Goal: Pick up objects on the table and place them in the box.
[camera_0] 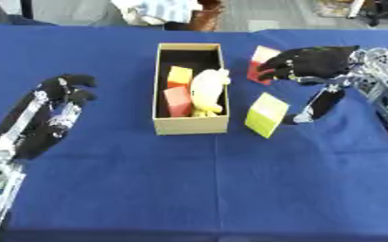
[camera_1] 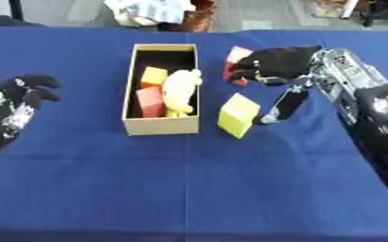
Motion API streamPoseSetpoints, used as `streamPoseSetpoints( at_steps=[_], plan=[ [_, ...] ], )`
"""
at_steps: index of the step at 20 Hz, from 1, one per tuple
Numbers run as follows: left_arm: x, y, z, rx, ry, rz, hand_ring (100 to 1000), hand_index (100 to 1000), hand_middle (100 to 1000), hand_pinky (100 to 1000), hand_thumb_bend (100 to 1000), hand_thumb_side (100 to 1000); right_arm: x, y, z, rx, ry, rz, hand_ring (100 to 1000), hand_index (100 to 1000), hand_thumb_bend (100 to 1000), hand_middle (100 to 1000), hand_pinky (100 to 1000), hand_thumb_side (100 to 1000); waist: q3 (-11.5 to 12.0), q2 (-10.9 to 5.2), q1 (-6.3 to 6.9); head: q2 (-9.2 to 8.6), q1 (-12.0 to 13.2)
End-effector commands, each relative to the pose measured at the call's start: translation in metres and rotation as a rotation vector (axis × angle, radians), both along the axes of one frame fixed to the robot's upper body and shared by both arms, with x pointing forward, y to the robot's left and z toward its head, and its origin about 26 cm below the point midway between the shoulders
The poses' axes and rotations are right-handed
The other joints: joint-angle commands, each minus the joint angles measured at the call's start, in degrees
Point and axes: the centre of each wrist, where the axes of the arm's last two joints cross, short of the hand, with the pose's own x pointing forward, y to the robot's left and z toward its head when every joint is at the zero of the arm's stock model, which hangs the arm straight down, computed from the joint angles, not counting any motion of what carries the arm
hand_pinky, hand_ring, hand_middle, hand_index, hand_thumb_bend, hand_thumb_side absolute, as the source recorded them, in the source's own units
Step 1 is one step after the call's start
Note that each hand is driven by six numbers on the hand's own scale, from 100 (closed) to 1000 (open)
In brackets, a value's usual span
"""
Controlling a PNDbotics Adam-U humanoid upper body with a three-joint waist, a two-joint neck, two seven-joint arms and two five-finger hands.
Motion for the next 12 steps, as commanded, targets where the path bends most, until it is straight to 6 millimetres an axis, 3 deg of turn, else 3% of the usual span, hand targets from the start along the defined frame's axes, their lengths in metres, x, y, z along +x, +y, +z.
streamPoseSetpoints(
  at_steps=[1,12],
  plan=[
    [-0.001,0.005,0.006,0.026,-0.013,0.004,703,838,737,831,100,766,0.000,-0.009,0.013,-0.214,0.020,0.060,1000,1000,454,1000,983,651,0.00,-1.35,-0.84,0.27,0.12],
    [0.000,0.003,0.006,0.021,-0.015,-0.005,704,839,738,832,100,767,0.010,-0.014,-0.015,-0.221,0.022,0.027,1000,1000,422,1000,951,610,0.41,-1.06,-0.53,0.27,-0.27]
  ],
)
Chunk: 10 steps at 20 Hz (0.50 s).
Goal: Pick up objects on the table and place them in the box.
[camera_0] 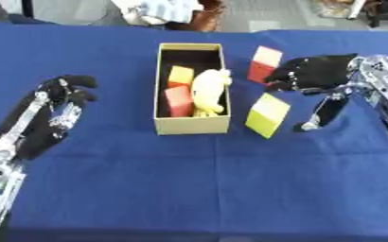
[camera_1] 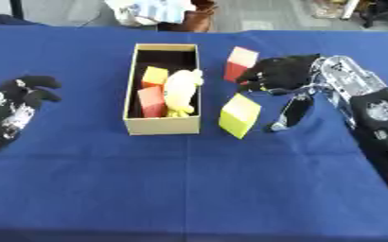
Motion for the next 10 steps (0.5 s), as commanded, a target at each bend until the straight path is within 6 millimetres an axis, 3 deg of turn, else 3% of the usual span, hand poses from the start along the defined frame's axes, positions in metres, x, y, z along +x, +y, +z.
streamPoseSetpoints(
  at_steps=[1,10],
  plan=[
    [0.000,0.003,0.007,0.017,-0.021,-0.002,704,839,738,832,100,768,0.005,-0.004,0.001,-0.086,0.031,0.020,1000,1000,408,1000,946,601,0.14,-1.03,-0.32,0.27,-0.19],
    [0.000,0.002,0.007,0.013,-0.023,-0.010,705,839,738,832,100,769,0.009,0.007,-0.014,-0.031,0.039,0.047,1000,1000,292,1000,931,493,0.25,-0.84,0.15,0.27,-0.63]
  ],
)
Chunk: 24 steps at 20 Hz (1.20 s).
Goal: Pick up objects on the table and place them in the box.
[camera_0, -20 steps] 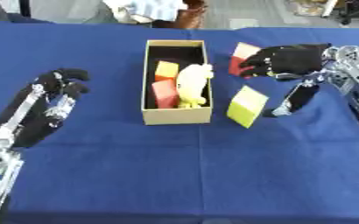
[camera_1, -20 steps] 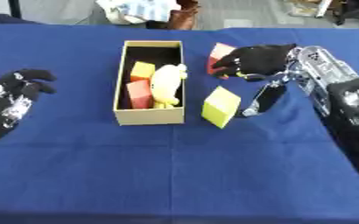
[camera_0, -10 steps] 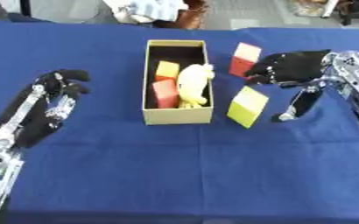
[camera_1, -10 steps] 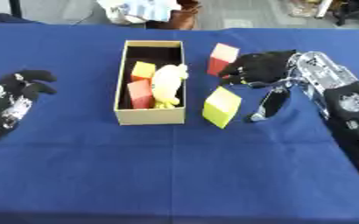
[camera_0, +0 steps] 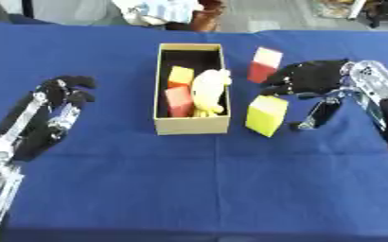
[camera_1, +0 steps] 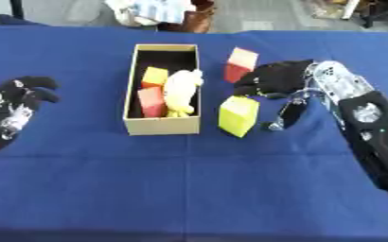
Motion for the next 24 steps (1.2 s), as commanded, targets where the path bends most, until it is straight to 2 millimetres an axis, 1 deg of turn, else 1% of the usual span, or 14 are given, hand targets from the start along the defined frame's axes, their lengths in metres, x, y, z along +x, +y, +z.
streamPoseSetpoints(
  at_steps=[1,6,7,8,9,14,17,19,24],
  plan=[
    [0.000,0.002,0.007,0.012,-0.022,-0.008,705,839,738,833,100,769,0.002,0.002,0.000,-0.024,0.012,0.015,1000,1000,280,1000,930,481,0.02,-0.83,0.19,0.27,-0.27],
    [0.001,0.001,0.008,0.011,-0.023,-0.011,705,840,739,833,100,769,0.003,0.011,0.002,0.022,0.012,0.037,1000,1000,227,1000,922,410,0.06,-0.79,0.41,0.27,-0.54],
    [0.001,0.001,0.008,0.011,-0.024,-0.011,705,840,739,833,100,769,0.003,0.012,0.003,0.030,0.012,0.040,1000,1000,177,1000,920,440,0.08,-0.79,0.44,0.27,-0.58],
    [0.001,0.001,0.008,0.011,-0.024,-0.011,706,840,739,833,100,769,0.003,0.015,0.004,0.040,0.013,0.046,1000,1000,199,1000,919,390,0.10,-0.78,0.47,0.27,-0.63],
    [0.001,0.001,0.008,0.010,-0.024,-0.011,706,840,739,833,100,770,0.002,0.017,0.004,0.047,0.014,0.052,1000,1000,187,1000,917,380,0.12,-0.78,0.48,0.27,-0.65],
    [0.001,0.001,0.008,0.013,-0.025,-0.015,706,840,740,834,100,770,-0.002,0.030,0.010,0.075,0.017,0.102,1000,1000,135,1000,910,360,0.12,-0.75,0.38,0.27,-0.68],
    [0.001,0.001,0.008,0.013,-0.026,-0.016,707,840,740,834,100,771,-0.005,0.033,0.015,0.091,0.022,0.121,1000,1000,103,998,905,352,0.06,-0.77,0.29,0.27,-0.64],
    [0.001,0.001,0.008,0.013,-0.026,-0.017,707,840,740,834,100,772,-0.006,0.034,0.017,0.104,0.029,0.126,1000,1000,100,990,900,339,0.04,-0.80,0.27,0.27,-0.54],
    [0.001,0.001,0.008,0.013,-0.025,-0.015,707,840,740,834,100,771,-0.007,0.027,0.021,0.184,0.078,0.125,977,896,100,959,882,291,-0.10,-0.92,0.25,0.27,-0.52]
  ],
)
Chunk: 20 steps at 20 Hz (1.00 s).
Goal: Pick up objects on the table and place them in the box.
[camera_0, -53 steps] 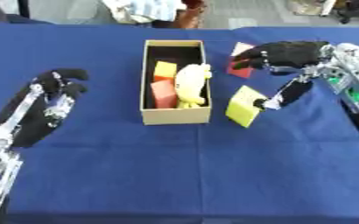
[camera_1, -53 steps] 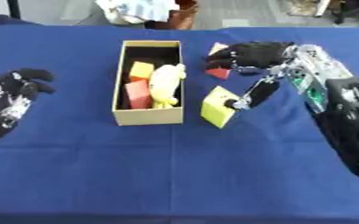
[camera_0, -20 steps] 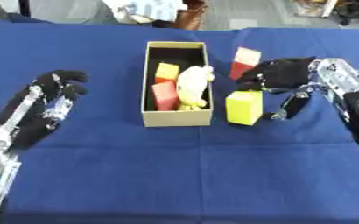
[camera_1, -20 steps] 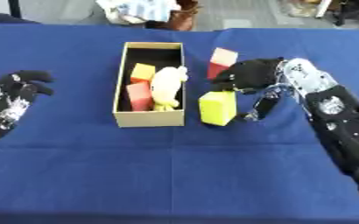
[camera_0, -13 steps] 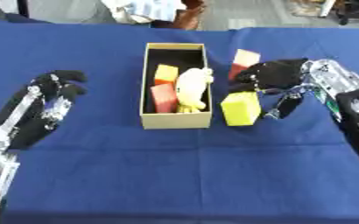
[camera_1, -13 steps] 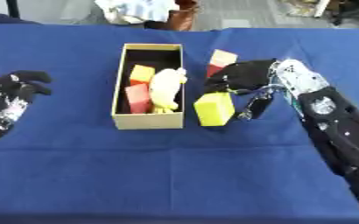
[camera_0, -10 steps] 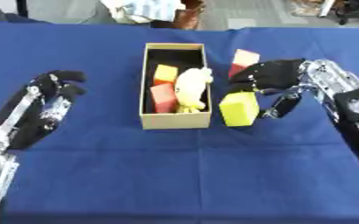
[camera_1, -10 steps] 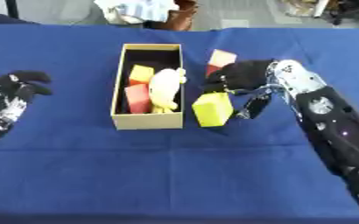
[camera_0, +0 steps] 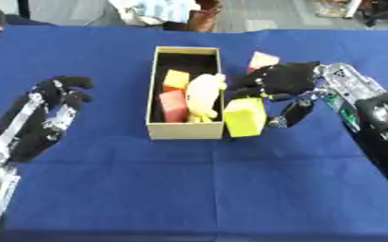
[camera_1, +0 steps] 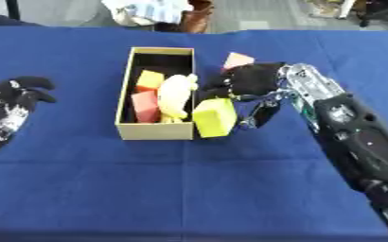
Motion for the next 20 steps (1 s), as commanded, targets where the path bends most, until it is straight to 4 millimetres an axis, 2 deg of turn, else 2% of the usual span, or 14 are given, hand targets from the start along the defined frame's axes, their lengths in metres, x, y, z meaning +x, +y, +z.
streamPoseSetpoints(
  at_steps=[1,5,13,18,20],
  plan=[
    [0.000,0.002,0.008,0.013,-0.022,-0.006,707,840,740,834,100,770,0.001,-0.012,0.018,-0.017,0.028,0.030,969,882,100,951,876,271,-0.13,-0.95,0.22,0.27,0.04],
    [0.000,0.002,0.008,0.013,-0.022,-0.004,708,840,741,834,100,769,-0.001,-0.019,0.028,0.049,0.067,0.038,963,882,100,944,873,252,-0.29,-1.05,0.20,0.27,0.25],
    [-0.001,0.004,0.007,0.017,-0.018,0.002,709,840,741,834,100,770,-0.010,-0.027,0.077,0.150,0.050,0.076,963,888,100,943,875,239,-0.54,-1.28,-0.05,0.27,0.60],
    [-0.001,0.004,0.006,0.017,-0.017,0.001,710,840,742,835,100,769,-0.011,-0.022,0.096,0.199,0.048,0.064,962,896,100,944,876,231,-0.51,-1.40,-0.07,0.27,0.58],
    [-0.001,0.003,0.006,0.016,-0.016,-0.004,710,840,742,835,100,770,-0.006,-0.010,0.103,0.224,0.051,0.055,962,906,100,945,877,232,-0.30,-1.47,0.02,0.27,0.28]
  ],
)
